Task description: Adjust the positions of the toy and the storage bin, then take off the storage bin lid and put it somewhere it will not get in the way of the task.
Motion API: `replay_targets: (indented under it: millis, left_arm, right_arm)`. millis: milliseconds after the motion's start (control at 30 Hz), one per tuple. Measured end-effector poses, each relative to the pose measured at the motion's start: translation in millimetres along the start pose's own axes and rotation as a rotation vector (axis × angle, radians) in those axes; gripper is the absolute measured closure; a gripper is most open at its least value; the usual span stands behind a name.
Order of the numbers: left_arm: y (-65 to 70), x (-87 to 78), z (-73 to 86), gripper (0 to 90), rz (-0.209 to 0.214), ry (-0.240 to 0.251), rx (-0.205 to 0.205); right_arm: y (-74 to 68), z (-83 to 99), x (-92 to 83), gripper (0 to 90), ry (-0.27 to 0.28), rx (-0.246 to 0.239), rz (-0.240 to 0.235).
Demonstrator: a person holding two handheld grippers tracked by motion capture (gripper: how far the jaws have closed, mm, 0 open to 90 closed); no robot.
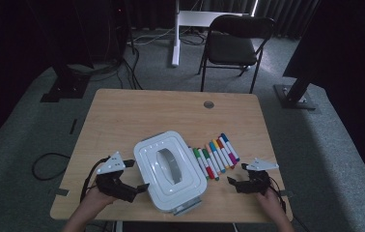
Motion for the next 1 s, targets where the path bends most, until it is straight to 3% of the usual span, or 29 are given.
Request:
replay_targets:
  millis: [233, 333, 733, 1000]
  left_arm:
    - [13.6, 14.6, -15.3, 1.0, 0.043, -0.032, 0.024]
    - [15.9, 21.7, -20.2, 6.5, 0.025, -0.044, 0.022]
    - [27.7, 54.5, -41.7, 6.8, 0.052, -0.126, 0.040]
    - [23.5, 67.2, -50.7, 13.2, 0.034, -0.108, 0.019]
  right_arm:
    - [10.4, 20.6, -6.5, 13.1, -0.022, 0.031, 0.030]
    - [12.1, 26.3, -5.9, 13.2, -0.031, 0.037, 0.036]
    - [10.7, 28.2, -3.0, 13.4, -0.066, 0.031, 0.031]
    - [9.7, 28.2, -2.8, 13.5, -0.071, 0.024, 0.041]
Point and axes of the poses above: each handheld gripper's, and its own axes: x roughly forward along the jaws, z roughly out of its underside, y roughly to its right, the point moved 4 cm from there along x, roughly forward along the jaws, and after that the axes turned 3 degrees about z, right-handed, at the moved point
